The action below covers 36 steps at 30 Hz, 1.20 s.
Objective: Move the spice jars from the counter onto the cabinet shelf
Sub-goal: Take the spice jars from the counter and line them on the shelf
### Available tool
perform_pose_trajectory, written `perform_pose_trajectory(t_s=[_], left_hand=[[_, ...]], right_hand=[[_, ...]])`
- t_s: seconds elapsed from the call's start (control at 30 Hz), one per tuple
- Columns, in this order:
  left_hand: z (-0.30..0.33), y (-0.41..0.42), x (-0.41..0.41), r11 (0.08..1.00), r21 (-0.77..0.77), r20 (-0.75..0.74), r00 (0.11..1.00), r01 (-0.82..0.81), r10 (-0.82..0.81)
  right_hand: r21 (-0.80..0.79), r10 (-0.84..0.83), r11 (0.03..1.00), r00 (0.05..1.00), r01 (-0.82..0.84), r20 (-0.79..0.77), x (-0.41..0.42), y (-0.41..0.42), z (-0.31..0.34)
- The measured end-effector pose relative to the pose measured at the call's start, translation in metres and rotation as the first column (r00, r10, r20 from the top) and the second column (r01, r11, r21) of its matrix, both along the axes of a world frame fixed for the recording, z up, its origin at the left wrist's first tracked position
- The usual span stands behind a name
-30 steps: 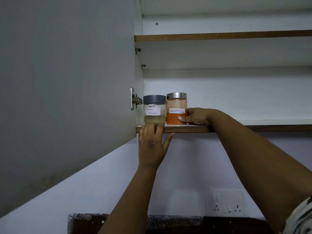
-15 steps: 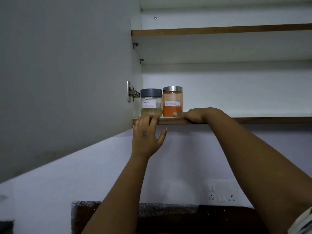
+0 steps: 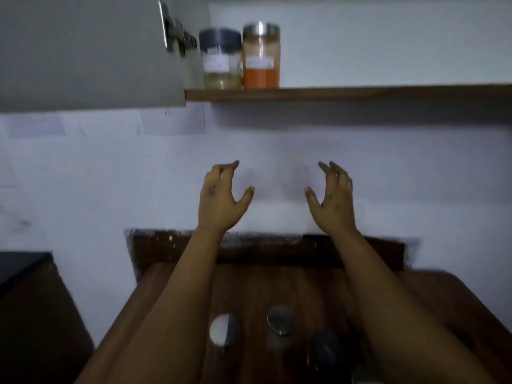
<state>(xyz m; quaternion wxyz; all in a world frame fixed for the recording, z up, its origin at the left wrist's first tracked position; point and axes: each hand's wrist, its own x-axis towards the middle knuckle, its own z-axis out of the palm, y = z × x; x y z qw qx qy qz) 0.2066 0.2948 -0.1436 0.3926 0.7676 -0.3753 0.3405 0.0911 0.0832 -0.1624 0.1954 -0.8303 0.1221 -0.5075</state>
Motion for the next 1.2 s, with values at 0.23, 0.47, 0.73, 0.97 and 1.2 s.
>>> perform_pose_trajectory(t_s=[0.23,0.47,0.73,0.97,1.2], left_hand=[[-0.186,0.007,-0.069,0.993,0.093,-0.568,0.823,0.069,-0.004],[-0.269,0.025,-0.115,0.947,0.307,-0.653,0.745,0.097,0.136],[-0.297,0.036,-0.125,0.930,0.348,-0.653,0.743,0.123,0.146],[-0.282,0.032,-0.096,0.934,0.321,-0.605,0.793,0.156,0.076],[-0.252,0.019,-0.061,0.927,0.238,-0.598,0.796,0.289,-0.095]], right_hand=[[0.144,0.062,0.989,0.852,0.016,-0.520,-0.031,0.017,-0.172],[0.194,0.222,0.975,0.601,-0.111,-0.768,-0.055,0.058,-0.259],[0.225,0.245,0.969,0.543,-0.104,-0.803,-0.020,0.061,-0.266],[0.231,0.237,0.972,0.218,-0.051,-0.947,0.025,0.048,-0.231],[0.526,0.487,0.850,0.366,0.009,-0.793,0.040,0.008,-0.132]])
